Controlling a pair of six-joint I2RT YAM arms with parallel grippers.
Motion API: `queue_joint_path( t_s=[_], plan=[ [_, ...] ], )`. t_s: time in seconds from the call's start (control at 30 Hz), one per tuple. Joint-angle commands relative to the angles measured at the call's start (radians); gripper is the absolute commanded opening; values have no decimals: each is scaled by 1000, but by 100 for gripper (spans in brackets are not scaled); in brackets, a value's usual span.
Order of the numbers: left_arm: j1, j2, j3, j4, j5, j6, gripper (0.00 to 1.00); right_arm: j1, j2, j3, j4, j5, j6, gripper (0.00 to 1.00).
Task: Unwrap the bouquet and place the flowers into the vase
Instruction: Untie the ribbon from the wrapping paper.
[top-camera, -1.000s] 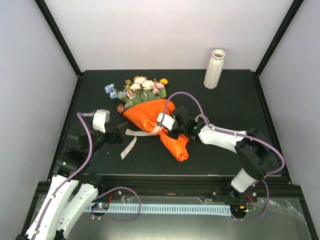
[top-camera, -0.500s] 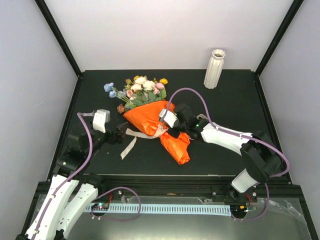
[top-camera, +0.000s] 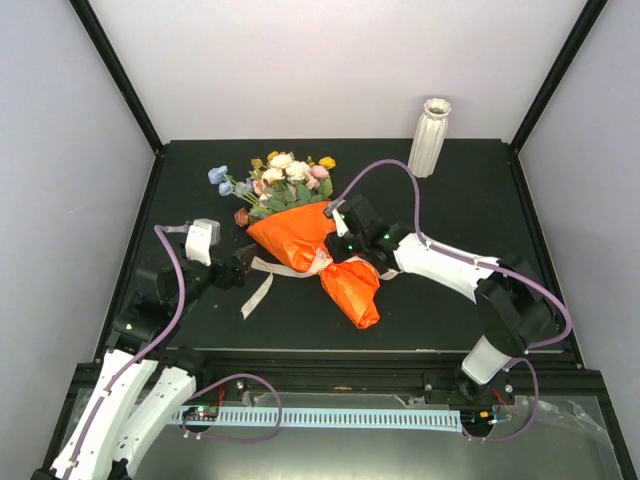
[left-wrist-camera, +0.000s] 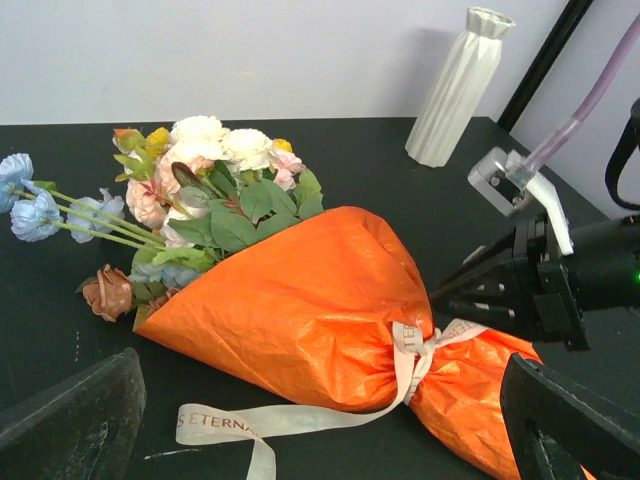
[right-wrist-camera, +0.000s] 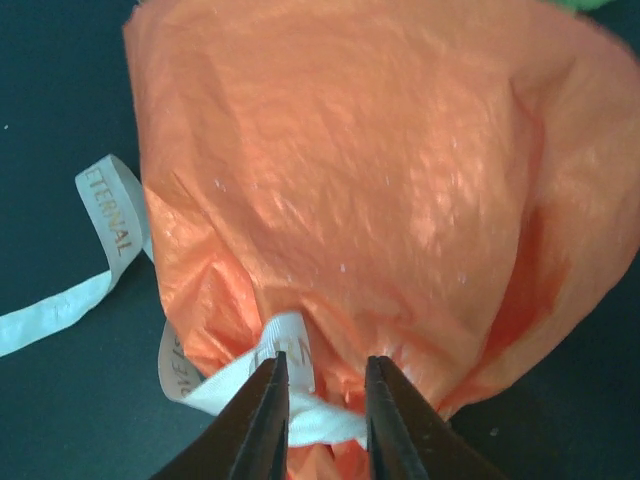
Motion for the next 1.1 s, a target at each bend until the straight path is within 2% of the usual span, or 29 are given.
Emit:
queue_joint_path(
  t_s=[0.0,0.27,0.33,0.47,0.9,0.97,1.07],
  plan=[
    [-6,1,5,-1,-14,13,99,-3,-58,-103,31,-3,373,28],
    [-6,5,7,-1,-11,13,99,-3,-126,-256,234,-101,734,40],
    [-6,3,6,-1,-10,13,99,-3,-120,-292,289,-97,791,41],
    [-6,-1,7,0,-7,13,99,-2,-84,-328,390,-114,823,51],
    [-6,-7,4,0,0,11,99,14,20,-391,680,-114,941,48],
    [-6,-4,4,1,3,10,99,22,20,-382,663,-97,958,48],
    [-6,3,8,-4,7,9,99,46,-12,-356,521,19,1020,48]
  ],
)
